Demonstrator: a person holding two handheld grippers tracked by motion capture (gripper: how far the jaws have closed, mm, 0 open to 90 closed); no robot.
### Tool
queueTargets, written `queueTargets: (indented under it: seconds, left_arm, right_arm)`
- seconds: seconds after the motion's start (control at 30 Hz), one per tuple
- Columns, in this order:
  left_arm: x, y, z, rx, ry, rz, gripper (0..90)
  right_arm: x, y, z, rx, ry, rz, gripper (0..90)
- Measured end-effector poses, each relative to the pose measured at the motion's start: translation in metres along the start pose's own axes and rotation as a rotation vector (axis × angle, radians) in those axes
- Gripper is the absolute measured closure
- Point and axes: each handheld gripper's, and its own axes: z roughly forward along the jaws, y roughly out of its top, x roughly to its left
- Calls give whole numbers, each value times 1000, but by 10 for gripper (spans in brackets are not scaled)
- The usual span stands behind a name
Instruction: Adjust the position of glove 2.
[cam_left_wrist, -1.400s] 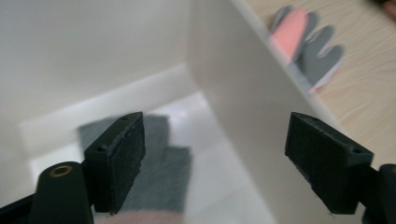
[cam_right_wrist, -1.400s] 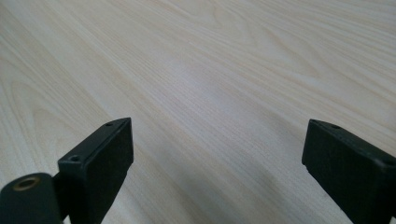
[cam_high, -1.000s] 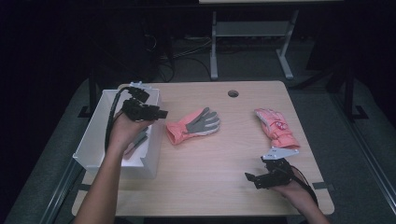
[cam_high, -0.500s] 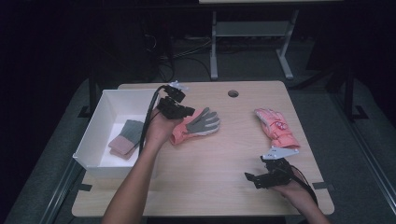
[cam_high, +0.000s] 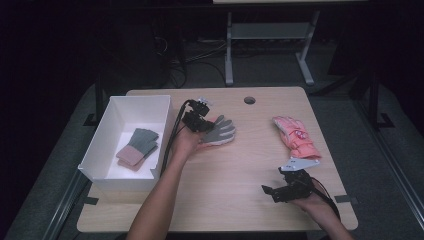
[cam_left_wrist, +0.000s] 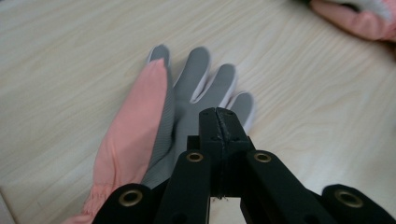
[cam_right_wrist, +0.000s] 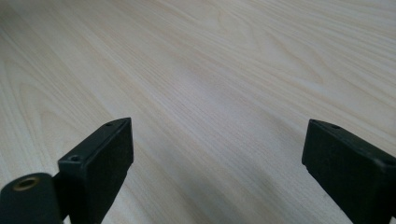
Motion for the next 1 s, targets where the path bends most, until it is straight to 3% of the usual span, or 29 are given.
queueTargets:
  seconds: [0.2,0.47,0.7,1.0]
  left_arm:
    - [8,-9,21,28,40,-19,898]
    - [18,-14,37,60,70,-38,898]
    - [17,-23,46,70,25,-74,898]
    - [-4,-27,45,76,-84,-47,898]
  right_arm:
    - [0,0,0,1,0,-3,87]
    - [1,0,0,3,2,-6,87]
    - [0,-1,0,7,0,-3,87]
    - [1,0,1,8,2,0,87]
